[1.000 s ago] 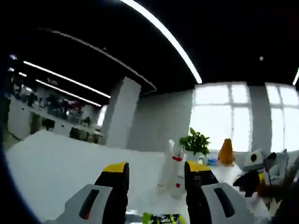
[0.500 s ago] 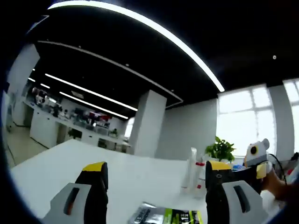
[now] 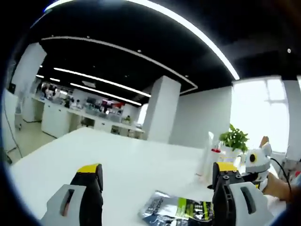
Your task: Arrange the skincare products in the storage area until every visible bottle or jar stands upright without overlapping.
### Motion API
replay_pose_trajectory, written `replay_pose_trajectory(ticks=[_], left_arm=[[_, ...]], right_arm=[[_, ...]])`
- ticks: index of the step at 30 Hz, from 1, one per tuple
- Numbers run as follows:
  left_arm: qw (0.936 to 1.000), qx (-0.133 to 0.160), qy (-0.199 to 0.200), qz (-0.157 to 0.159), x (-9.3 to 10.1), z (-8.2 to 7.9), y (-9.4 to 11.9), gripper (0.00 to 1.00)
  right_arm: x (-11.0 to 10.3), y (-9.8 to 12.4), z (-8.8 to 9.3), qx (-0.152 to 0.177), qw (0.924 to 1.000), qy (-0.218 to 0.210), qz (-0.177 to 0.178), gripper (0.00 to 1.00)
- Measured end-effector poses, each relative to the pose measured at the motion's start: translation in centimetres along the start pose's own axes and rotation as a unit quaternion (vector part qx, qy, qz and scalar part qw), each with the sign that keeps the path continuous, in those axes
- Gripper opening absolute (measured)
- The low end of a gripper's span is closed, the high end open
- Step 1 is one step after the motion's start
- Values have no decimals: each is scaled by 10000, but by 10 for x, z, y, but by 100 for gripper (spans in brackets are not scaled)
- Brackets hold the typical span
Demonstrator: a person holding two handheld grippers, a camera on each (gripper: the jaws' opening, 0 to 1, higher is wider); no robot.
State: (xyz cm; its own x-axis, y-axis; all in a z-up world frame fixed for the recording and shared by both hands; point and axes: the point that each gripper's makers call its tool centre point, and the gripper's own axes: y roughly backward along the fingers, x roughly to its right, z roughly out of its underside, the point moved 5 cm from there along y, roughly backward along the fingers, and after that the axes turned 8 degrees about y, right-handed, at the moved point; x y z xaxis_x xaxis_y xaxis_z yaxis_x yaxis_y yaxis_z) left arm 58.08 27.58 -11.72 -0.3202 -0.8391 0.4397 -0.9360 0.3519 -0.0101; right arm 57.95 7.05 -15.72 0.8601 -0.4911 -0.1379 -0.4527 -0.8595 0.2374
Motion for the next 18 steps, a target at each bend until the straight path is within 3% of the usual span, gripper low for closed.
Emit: replay_pose_trajectory(ticks=[2,5,6,8,12,14,18], left_arm=[[9994,-221,159,-204,-7,3,0,95],[9989,4,405,-225,-20,1,5,88],[9977,-68,631,-237,-15,7,8,87],[9978,-87,639,-150,-25,6,10,87],[9927,-528,1077,-118,-22,30,16,75],[9935,-523,999,-151,-23,31,13,69],[9930,-992,626,-147,-19,47,12,67]], right_arm=[[4,0,-2,38,10000,-68,38,85],[1,-1,4,-4,9999,-161,7,83],[-1,-1,4,4,9997,-223,-22,83],[-2,-2,5,58,9994,-354,-25,83],[1,-4,11,82,9988,-487,0,80],[0,-2,17,27,9985,-550,-63,81],[1,3,15,31,9986,-530,-62,78]])
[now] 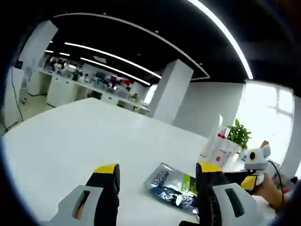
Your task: Arrange the skincare products in the storage area until every visible bottle or jar stands upright without overlapping.
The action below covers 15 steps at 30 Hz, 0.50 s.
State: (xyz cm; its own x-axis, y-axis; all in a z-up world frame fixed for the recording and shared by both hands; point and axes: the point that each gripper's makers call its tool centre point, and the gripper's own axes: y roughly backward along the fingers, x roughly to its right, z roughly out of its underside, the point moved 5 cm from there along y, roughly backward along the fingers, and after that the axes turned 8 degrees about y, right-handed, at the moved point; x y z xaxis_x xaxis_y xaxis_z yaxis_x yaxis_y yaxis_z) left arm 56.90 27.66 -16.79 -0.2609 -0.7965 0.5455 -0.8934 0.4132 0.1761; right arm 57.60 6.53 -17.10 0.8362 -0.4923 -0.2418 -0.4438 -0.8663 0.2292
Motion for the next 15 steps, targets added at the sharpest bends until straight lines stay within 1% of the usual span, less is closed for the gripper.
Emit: replay_pose_trajectory(ticks=[2,3,4,5,6,7,9,10,11,12,14,15], left_arm=[[9993,-164,-287,-154,-2,8,-3,67],[9987,-289,-367,-179,-3,12,-4,66],[9980,-434,-426,-190,-3,14,-6,66],[9975,-512,-456,-181,-3,16,-7,66],[9964,-655,-519,-147,1,23,-7,66],[9958,-731,-521,-178,1,25,-8,66],[9957,-725,-535,-194,0,28,-8,65],[9958,-716,-542,-178,-2,24,-9,62],[9959,-706,-535,-177,-3,23,-8,59],[9965,-675,-450,-190,-5,22,-9,54],[9973,-666,-292,-58,-3,20,-10,49],[9974,-684,-198,72,1,21,-11,45]], right_arm=[[4,0,0,-48,9998,166,83,78],[7,-2,0,-100,9997,204,120,77],[8,-3,1,-124,9996,215,123,77],[8,-2,3,-135,9996,213,119,77],[8,-3,3,-152,9996,189,108,77],[8,-2,5,-154,9997,178,101,76],[9,-4,4,-156,9997,167,100,73],[11,-5,2,-158,9997,164,97,73],[17,-7,-2,-154,9997,158,87,72],[19,-9,-5,-154,9997,149,80,72],[26,-14,-10,-175,9997,160,71,70],[27,-15,-10,-190,9997,164,57,69]])
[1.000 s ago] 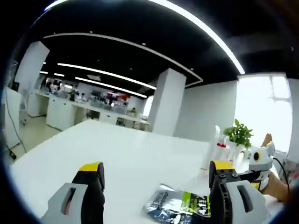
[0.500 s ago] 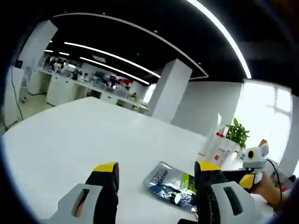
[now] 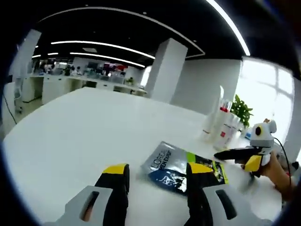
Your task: Arrange the skincare products in the storage area until every visible bottle or jar stands upright without overlapping.
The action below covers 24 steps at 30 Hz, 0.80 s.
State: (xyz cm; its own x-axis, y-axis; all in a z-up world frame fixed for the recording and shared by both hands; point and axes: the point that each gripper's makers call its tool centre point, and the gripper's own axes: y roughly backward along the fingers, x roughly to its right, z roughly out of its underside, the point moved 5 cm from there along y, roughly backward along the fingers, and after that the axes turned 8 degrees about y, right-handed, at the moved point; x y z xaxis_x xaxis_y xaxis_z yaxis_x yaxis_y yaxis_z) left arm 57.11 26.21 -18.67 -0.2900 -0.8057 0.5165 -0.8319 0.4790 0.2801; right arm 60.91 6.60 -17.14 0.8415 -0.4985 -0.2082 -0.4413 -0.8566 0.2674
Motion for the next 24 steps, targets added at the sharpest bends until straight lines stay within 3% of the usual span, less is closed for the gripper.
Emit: replay_pose_trajectory(ticks=[2,5,9,10,12,14,17,21,24], left_arm=[[9997,-124,119,161,9,7,-3,40],[9993,-128,259,216,9,5,-5,38],[9987,-197,412,216,6,6,-1,25],[9983,-210,514,173,4,6,1,21],[9971,-274,695,175,2,7,5,12],[9971,-295,656,243,5,9,8,3],[9974,-399,452,401,15,15,9,0],[9972,-440,148,580,16,9,8,0],[9949,-91,38,1005,29,-3,20,0]], right_arm=[[0,-2,-1,-26,10000,-7,-80,65],[0,-2,-2,-35,9997,-112,-217,61],[2,-1,-3,-51,9995,-193,-241,54],[-13,7,8,-51,9995,-189,-235,48],[-22,14,17,-116,9993,-271,-230,39],[-26,17,20,-141,9988,-359,-287,29],[-31,21,25,-221,9982,-460,-328,18],[-38,25,30,-275,9981,-432,-329,13],[-42,28,30,-187,9983,-417,-356,13]])
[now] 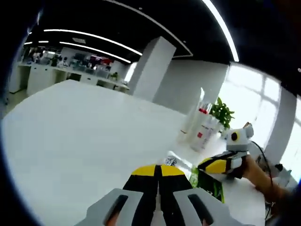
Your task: Arrange the skincare products in the storage area until every visible bottle or jar stands upright without overlapping.
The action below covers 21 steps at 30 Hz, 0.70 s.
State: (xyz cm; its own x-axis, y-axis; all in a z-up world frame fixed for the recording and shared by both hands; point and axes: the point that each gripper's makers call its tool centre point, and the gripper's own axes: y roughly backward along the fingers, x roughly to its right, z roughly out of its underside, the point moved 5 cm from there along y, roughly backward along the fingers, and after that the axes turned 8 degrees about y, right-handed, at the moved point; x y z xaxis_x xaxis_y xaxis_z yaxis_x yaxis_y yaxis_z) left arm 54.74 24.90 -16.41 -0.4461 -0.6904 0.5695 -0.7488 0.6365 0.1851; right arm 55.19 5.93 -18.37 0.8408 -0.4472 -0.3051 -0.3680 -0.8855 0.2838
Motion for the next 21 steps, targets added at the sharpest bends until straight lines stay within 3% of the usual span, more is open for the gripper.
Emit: replay_pose_trajectory(ticks=[2,4,6,7,8,10,14,19,21], left_arm=[[9986,373,-247,286,12,-5,7,0],[9919,871,-569,722,27,-16,12,0],[9876,1088,-650,923,33,-21,17,0],[9863,1163,-649,973,35,-23,19,0],[9858,1194,-654,987,34,-25,19,0],[9836,1299,-674,1055,32,-29,19,0],[9804,1445,-652,1168,32,-36,20,0],[9787,1605,-748,1034,27,-41,18,0],[9775,1718,-740,979,24,-43,18,0]], right_arm=[[-3,1,-4,238,9997,-10,-62,19],[-6,0,-3,196,9997,51,-137,36],[-14,-3,1,88,9994,118,-314,50],[-22,-4,1,140,9989,174,-420,53],[-25,-4,2,106,9986,192,-480,50],[-38,-4,8,6,9972,348,-665,36],[-26,-11,1,-194,9952,729,-626,19],[-28,-11,-6,-97,9950,501,-864,1],[-29,-9,-14,-102,9953,364,-895,0]])
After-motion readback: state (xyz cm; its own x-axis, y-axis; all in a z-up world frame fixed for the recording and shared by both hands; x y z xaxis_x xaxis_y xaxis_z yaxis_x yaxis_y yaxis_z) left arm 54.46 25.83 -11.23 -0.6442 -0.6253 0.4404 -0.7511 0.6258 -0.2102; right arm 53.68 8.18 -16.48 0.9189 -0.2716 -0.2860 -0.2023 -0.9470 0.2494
